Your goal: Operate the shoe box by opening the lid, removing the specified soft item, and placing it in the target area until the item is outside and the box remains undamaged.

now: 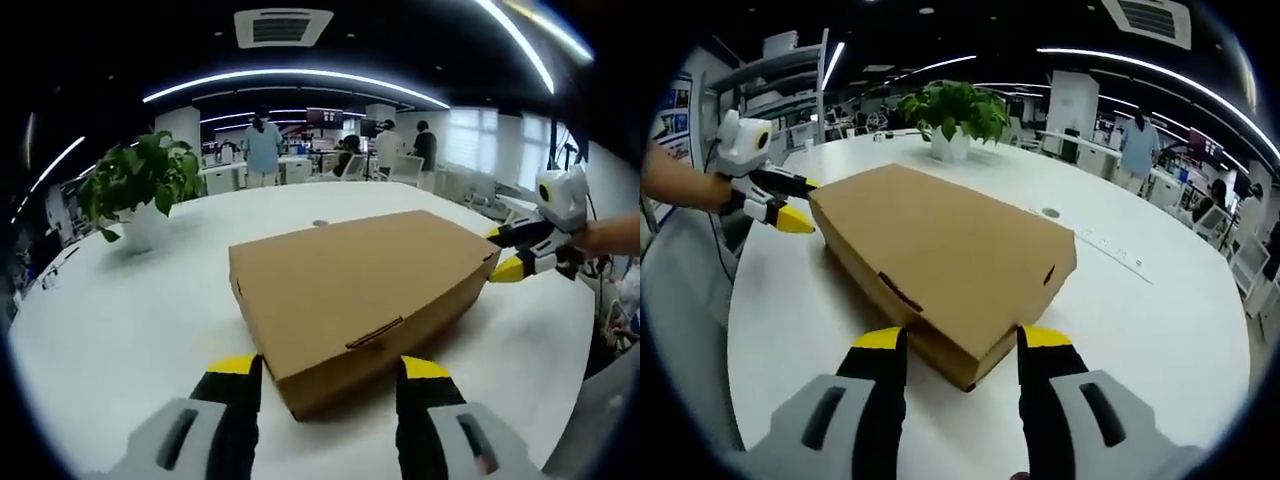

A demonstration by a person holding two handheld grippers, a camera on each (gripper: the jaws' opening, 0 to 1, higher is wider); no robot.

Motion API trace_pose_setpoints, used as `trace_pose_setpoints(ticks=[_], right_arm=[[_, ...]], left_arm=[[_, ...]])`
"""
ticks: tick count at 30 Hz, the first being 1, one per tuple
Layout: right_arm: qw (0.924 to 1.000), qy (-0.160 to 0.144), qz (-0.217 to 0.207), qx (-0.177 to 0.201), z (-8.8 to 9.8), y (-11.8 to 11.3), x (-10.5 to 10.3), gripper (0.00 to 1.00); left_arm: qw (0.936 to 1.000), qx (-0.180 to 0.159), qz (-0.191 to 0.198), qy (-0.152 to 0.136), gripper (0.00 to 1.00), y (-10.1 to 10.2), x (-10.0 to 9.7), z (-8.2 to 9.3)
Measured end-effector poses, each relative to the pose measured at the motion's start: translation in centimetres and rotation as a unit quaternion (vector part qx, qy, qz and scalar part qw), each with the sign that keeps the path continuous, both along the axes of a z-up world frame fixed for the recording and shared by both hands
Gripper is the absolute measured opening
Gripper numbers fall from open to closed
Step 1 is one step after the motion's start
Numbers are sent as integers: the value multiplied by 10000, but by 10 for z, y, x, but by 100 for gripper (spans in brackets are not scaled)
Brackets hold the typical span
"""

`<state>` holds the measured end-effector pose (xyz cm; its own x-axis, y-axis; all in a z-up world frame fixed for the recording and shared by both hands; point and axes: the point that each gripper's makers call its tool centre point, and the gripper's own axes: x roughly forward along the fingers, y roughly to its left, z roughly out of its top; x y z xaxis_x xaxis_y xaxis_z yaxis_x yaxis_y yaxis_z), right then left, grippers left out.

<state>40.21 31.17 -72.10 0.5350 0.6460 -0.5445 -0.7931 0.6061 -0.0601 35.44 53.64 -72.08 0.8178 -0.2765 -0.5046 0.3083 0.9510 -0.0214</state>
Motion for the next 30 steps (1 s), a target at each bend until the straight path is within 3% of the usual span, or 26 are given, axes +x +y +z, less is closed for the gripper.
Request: trace_pose_setpoints(ticks=[11,30], right_arm=[[10000,2,-96,1,-1,2,-2,39],[9994,56,-327,-89,-1,12,-20,39]], left_arm=[[10000,45,49,-17,50,5,3,0],[9996,141,-228,117,48,16,-2,0]])
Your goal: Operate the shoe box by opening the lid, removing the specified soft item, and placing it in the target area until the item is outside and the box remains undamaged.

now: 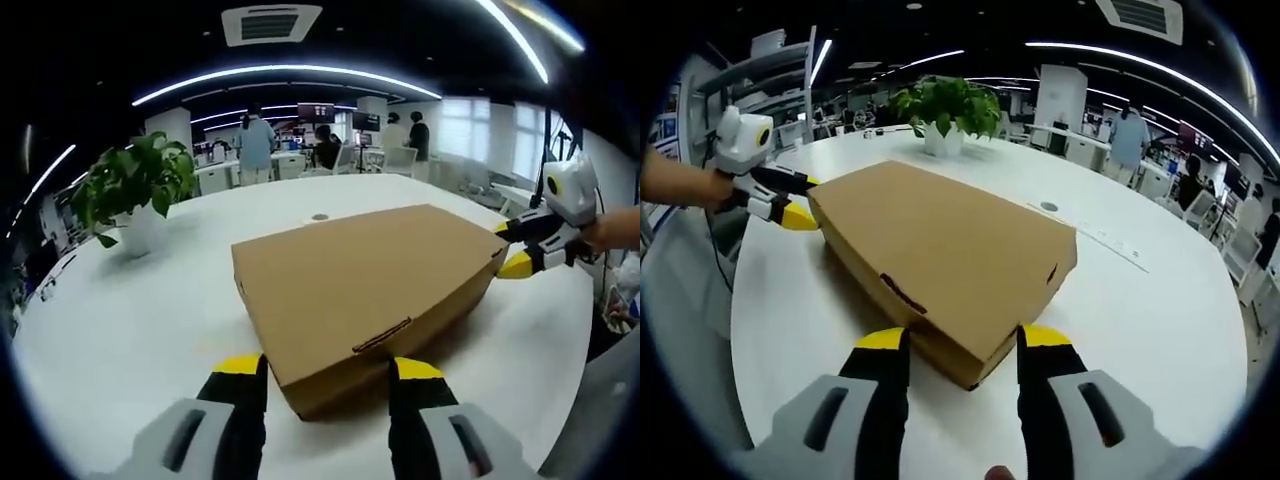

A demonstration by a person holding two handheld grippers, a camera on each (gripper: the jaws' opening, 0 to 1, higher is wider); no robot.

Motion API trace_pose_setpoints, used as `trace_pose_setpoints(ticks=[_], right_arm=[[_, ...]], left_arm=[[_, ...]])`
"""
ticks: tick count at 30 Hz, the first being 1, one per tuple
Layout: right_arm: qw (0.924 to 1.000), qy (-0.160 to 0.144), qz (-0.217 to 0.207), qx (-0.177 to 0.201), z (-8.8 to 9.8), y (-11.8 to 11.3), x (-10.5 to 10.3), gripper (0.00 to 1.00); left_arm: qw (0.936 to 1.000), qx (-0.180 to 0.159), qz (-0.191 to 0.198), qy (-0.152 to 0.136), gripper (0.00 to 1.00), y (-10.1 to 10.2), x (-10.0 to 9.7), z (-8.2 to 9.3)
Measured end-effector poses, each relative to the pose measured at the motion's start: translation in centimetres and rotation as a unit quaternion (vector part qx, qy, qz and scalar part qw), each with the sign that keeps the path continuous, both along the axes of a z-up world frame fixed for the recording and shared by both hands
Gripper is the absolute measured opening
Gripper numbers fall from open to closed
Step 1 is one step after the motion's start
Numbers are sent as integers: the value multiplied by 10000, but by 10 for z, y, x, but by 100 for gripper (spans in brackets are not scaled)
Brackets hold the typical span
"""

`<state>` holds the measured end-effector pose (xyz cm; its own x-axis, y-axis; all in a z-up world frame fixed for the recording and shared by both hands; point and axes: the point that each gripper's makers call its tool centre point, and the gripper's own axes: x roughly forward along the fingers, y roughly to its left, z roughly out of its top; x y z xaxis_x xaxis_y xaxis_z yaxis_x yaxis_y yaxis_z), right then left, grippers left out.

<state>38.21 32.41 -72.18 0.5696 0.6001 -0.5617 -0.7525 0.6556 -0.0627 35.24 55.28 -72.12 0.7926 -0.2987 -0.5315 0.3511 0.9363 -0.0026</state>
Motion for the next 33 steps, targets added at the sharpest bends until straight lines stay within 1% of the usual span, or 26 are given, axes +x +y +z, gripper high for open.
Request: trace_pose_setpoints(ticks=[20,33], right_arm=[[9998,-14,-197,13,1,17,-35,38],[9996,-11,-291,48,1,26,-65,37]], left_arm=[[9985,191,-421,278,44,22,-23,0],[9962,271,-700,435,44,34,-40,-2]])
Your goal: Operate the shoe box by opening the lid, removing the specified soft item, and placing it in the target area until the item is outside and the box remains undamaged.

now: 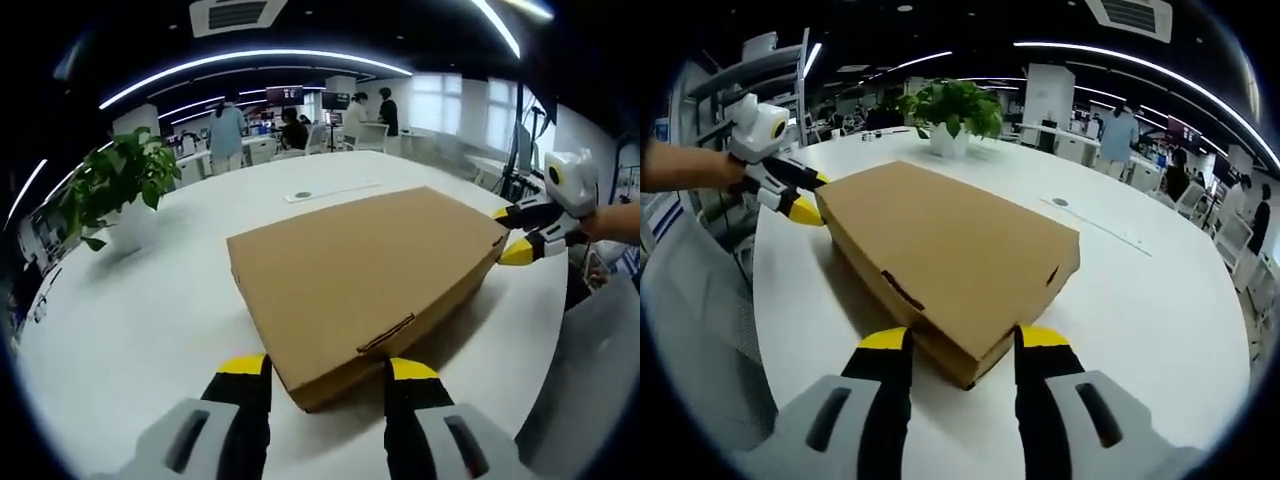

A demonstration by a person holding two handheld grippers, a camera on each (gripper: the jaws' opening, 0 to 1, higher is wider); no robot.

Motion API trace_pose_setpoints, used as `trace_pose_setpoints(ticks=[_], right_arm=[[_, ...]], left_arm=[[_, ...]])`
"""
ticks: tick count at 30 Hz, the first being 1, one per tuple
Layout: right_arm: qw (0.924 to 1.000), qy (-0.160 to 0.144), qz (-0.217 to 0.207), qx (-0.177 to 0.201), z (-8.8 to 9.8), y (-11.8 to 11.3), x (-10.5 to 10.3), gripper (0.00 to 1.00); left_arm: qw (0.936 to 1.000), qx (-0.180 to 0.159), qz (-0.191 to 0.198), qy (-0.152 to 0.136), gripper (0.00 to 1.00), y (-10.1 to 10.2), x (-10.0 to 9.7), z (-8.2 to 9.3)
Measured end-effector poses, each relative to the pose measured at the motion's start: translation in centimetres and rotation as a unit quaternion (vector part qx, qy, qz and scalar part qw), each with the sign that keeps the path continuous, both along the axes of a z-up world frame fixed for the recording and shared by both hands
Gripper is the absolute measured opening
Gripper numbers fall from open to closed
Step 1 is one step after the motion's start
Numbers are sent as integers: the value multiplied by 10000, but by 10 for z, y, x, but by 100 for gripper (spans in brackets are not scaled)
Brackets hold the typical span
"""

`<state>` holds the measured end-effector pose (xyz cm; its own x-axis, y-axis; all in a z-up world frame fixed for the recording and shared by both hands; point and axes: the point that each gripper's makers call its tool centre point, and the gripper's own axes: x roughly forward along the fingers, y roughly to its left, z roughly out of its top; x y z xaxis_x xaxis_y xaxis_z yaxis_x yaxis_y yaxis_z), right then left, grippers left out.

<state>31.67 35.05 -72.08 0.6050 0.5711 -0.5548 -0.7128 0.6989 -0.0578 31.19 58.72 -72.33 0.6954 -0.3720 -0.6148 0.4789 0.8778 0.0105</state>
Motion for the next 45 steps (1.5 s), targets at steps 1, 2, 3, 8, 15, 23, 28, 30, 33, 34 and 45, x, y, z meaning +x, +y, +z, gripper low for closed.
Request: trace_pose_setpoints(ticks=[1,2,3,8,15,23,28,30,33,34,45], right_arm=[[10000,-2,-14,9,0,1,-4,36],[10000,-10,-21,17,0,2,-7,36],[10000,-15,-23,20,0,3,-10,36],[9999,39,-58,105,1,7,-25,35],[9998,78,-37,192,1,14,-43,34],[9997,144,58,195,2,19,-58,33],[9995,168,98,233,2,22,-66,33],[9995,184,111,249,2,23,-67,33],[9994,197,138,255,2,25,-69,33],[9994,200,149,257,2,26,-69,33],[9990,209,289,268,2,35,-70,33]], left_arm=[[10000,1,-14,8,44,1,-1,0],[10000,9,-39,22,44,2,-3,0],[10000,11,-48,27,44,3,-4,0],[9998,41,-172,95,44,9,-15,0],[9995,88,-268,171,44,16,-28,-1],[9987,171,-378,281,43,15,-45,3],[9983,238,-412,335,42,18,-55,5],[9983,239,-408,346,42,19,-57,5],[9980,257,-409,398,42,21,-61,5],[9980,266,-410,410,42,22,-62,5],[9981,277,-330,438,41,33,-71,4]])
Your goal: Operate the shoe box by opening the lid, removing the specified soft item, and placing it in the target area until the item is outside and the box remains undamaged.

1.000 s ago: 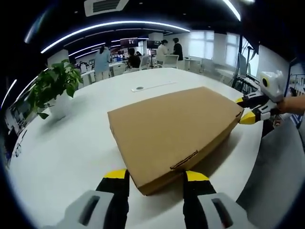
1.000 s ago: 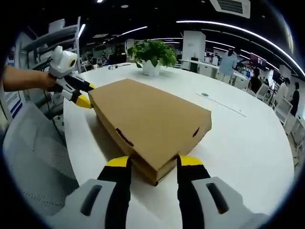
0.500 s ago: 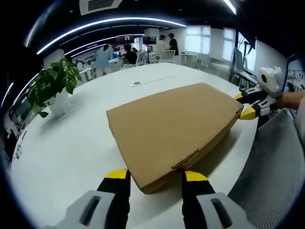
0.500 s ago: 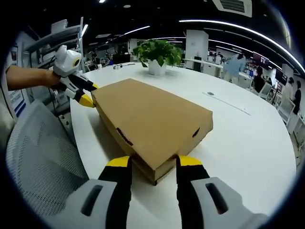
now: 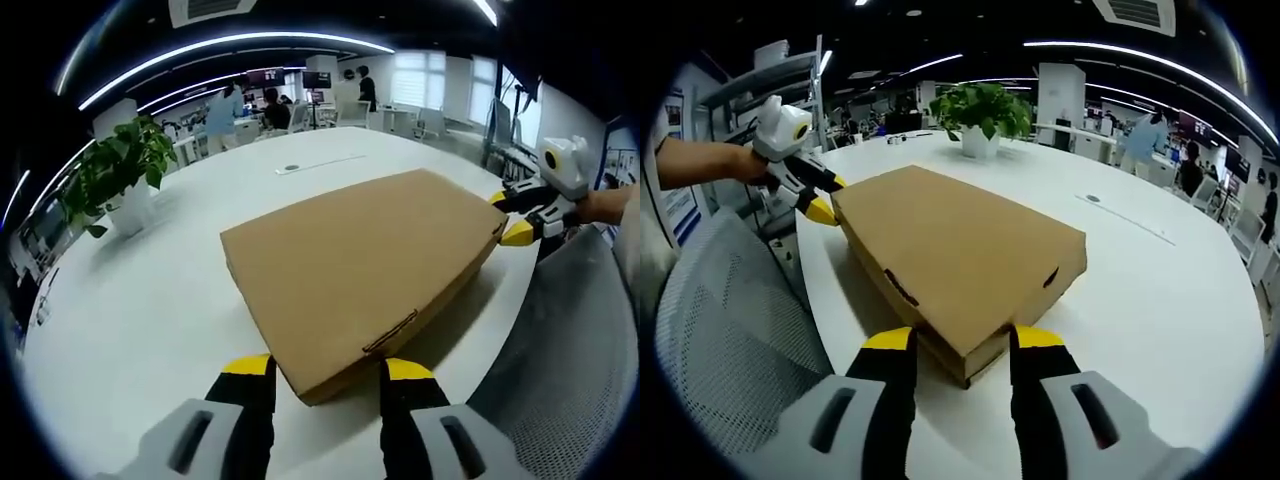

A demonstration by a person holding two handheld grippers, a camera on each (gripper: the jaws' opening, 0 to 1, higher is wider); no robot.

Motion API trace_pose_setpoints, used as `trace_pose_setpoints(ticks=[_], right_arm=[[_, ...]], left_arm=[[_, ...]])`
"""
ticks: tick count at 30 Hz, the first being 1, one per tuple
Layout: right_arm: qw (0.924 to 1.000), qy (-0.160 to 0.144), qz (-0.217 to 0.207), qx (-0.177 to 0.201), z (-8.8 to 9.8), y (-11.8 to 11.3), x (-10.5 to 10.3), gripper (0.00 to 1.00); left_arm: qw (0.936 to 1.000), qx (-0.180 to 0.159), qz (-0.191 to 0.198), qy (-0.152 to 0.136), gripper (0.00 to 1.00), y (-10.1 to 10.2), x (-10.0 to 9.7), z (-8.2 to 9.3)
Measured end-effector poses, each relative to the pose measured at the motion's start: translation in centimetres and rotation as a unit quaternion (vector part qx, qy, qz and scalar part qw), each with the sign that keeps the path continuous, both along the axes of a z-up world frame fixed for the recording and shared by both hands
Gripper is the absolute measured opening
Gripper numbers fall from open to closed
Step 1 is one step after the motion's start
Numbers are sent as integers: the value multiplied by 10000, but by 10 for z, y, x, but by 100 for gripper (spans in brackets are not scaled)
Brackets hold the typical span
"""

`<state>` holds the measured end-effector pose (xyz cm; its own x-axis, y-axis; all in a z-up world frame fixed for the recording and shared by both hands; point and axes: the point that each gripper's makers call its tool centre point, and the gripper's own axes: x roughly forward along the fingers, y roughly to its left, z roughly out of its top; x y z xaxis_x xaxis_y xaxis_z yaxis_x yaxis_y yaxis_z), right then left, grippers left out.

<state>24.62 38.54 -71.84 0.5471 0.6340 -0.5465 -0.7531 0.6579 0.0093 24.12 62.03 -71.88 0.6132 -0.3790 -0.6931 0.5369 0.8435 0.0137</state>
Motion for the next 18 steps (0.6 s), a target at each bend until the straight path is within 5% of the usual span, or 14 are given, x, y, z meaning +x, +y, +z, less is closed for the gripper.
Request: trace_pose_setpoints(ticks=[18], right_arm=[[9999,-75,10,143,15,1,-3,35]], left_arm=[[9995,32,-83,304,42,2,0,10]])
